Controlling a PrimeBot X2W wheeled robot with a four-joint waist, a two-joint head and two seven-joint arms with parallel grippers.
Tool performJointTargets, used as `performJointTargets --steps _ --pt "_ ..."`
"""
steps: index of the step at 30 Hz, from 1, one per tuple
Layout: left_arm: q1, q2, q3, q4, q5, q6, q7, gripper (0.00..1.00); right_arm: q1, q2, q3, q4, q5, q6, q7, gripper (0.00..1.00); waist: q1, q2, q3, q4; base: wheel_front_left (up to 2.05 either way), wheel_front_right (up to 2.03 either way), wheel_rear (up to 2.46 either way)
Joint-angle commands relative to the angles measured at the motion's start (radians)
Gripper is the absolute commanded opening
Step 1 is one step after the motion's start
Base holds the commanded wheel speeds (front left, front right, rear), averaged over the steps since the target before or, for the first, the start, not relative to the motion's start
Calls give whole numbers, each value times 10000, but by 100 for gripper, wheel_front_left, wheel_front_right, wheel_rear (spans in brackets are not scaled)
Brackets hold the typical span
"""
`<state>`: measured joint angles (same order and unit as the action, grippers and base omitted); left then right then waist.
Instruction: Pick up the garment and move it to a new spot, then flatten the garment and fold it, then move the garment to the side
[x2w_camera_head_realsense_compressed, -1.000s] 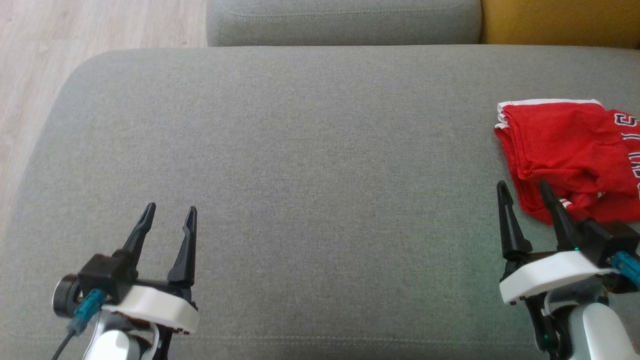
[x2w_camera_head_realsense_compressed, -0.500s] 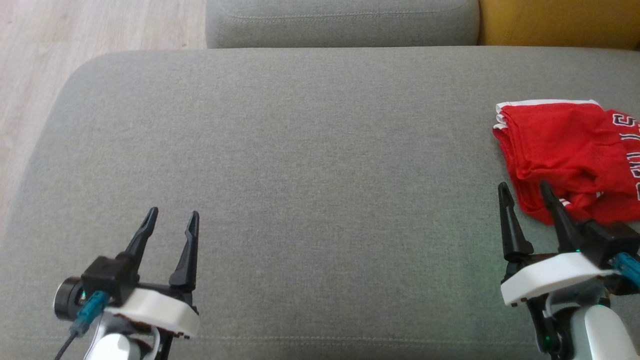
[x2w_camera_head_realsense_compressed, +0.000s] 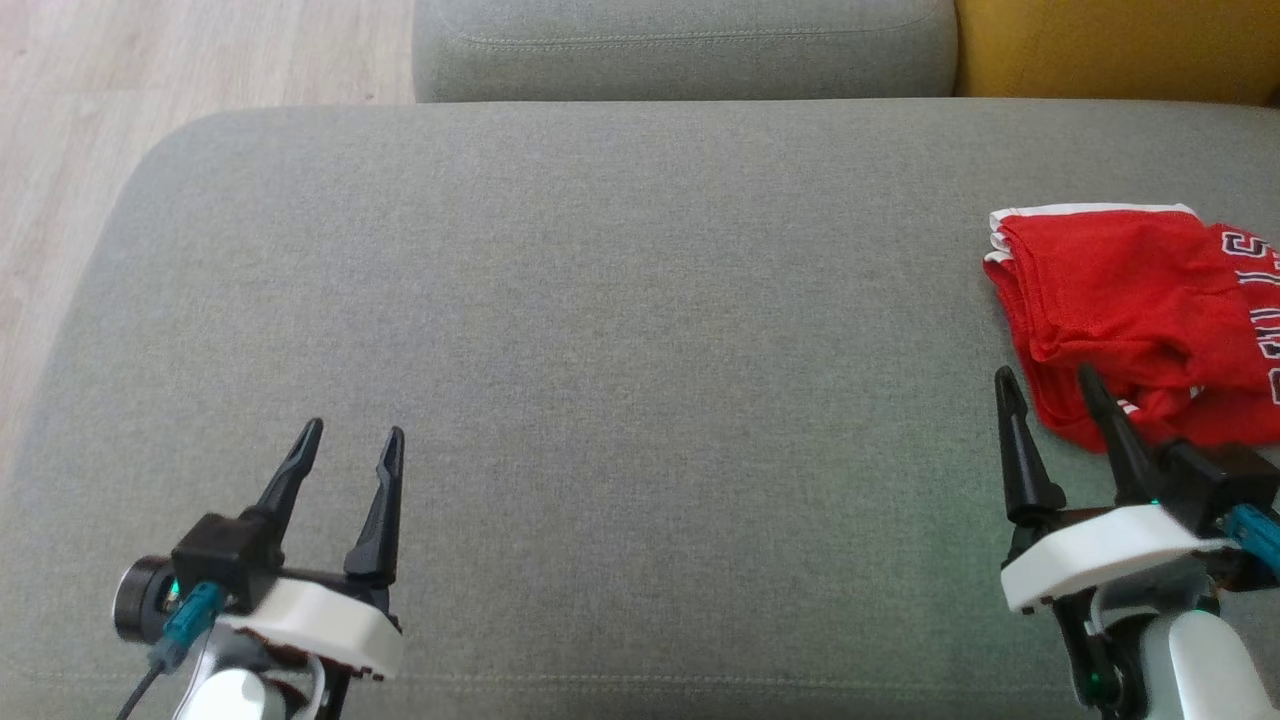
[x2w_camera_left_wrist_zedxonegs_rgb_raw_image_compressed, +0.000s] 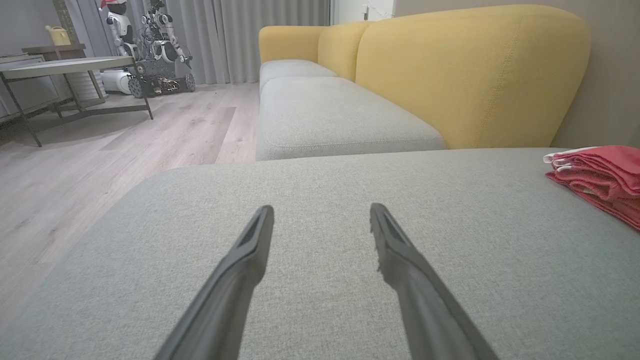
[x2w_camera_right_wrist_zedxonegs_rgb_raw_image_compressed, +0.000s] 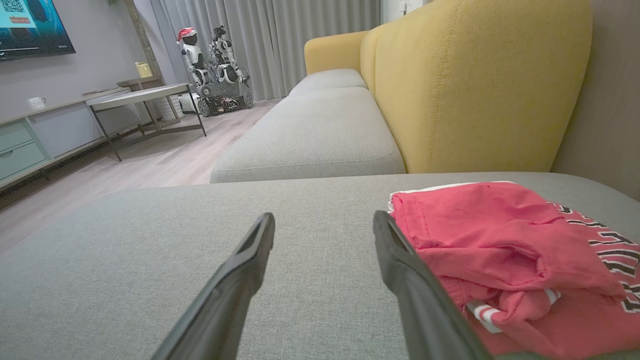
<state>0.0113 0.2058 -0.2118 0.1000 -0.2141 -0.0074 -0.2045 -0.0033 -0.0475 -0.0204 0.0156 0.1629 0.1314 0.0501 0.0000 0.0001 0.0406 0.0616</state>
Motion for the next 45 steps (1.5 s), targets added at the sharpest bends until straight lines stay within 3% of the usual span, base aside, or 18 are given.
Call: performJointTargets --steps 1,10,11,14,45 --pt "-440 234 336 -294 -40 63 -65 100 -199 -28 214 -310 -26 -7 14 100 0 -1 -1 1 0 0 0" --pt "-509 294 229 -333 -57 41 -80 100 -216 -28 236 -303 17 -7 70 100 0 -1 -25 32 0 0 0" --pt "-2 83 -93 -3 -19 -4 -6 0 0 0 6 38 8 0 29 0 0 -1 -26 32 0 0 0" --pt "156 -59 -139 461 -41 -14 7 0 102 17 41 543 30 0 26 0 0 -1 -28 33 0 0 0" --pt "-180 -369 622 721 -3568 -316 730 0 -178 -48 -129 975 3679 -2 119 0 0 -1 -115 -129 0 0 0"
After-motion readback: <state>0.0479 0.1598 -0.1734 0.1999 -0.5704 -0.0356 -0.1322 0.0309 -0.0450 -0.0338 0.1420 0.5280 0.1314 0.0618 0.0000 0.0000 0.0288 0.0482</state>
